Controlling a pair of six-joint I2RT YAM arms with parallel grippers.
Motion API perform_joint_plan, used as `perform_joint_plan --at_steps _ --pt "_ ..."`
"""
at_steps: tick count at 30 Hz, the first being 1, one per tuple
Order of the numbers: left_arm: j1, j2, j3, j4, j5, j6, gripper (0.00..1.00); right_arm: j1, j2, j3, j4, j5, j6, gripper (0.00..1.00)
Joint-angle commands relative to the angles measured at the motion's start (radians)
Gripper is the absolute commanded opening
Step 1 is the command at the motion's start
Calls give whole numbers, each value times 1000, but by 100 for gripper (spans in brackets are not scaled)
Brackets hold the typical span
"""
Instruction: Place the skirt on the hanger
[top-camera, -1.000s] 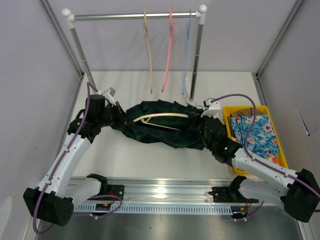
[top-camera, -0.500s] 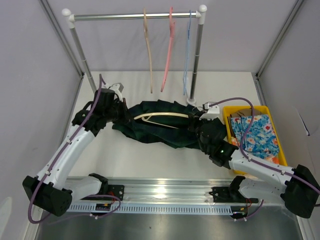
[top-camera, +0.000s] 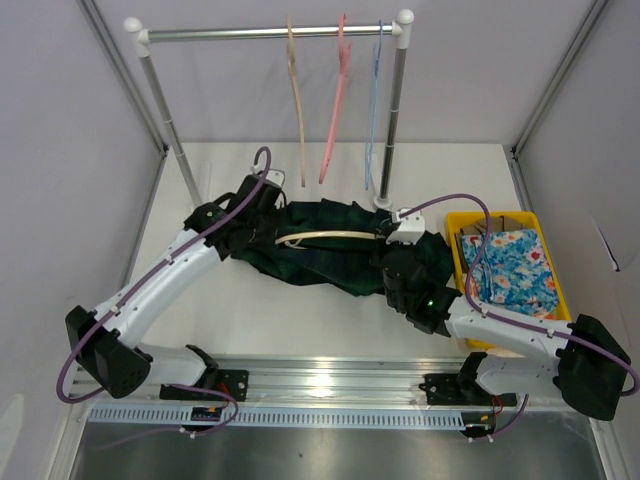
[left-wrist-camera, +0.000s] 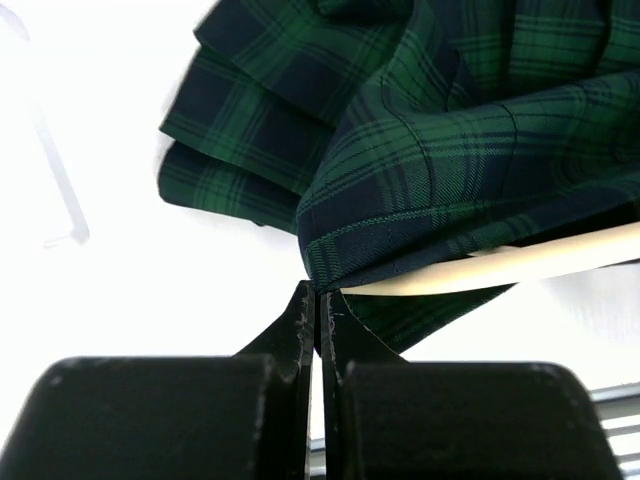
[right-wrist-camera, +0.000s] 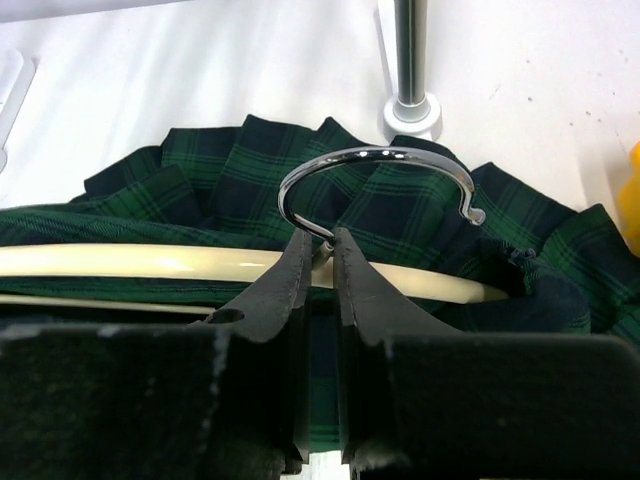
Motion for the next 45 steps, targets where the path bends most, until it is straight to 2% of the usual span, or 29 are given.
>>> perform_joint_plan --at_steps 1,5,9,13,18,23,26,32,36,41,45 --pt "7 -6 103 -24 -228 68 0 -16 45 -59 -293 181 -115 0" --pt "5 -11 130 -26 -178 69 0 -12 39 -50 -286 187 -129 0" --pt "-19 2 182 -60 -201 65 0 -2 70 -27 -296 244 -135 0" --pt "-20 -14 250 -67 -147 58 0 -2 93 -3 -319 282 -134 0" --pt "-24 -12 334 -87 -58 42 0 8 67 36 -329 258 -128 0" --pt "-30 0 402 -126 -20 61 0 22 47 138 -431 261 -126 0" --pt "-42 26 383 -134 -6 78 0 22 -22 186 -457 180 -100 0" --pt "-75 40 264 -88 26 88 0 53 -115 273 -523 146 -77 0" --pt "-82 48 210 -57 40 89 0 53 -172 274 -520 105 -73 0" --pt "-78 23 273 -90 -50 104 0 50 -137 238 -548 144 -62 0" --pt "-12 -1 322 -118 -20 112 0 27 -146 163 -550 164 -30 0"
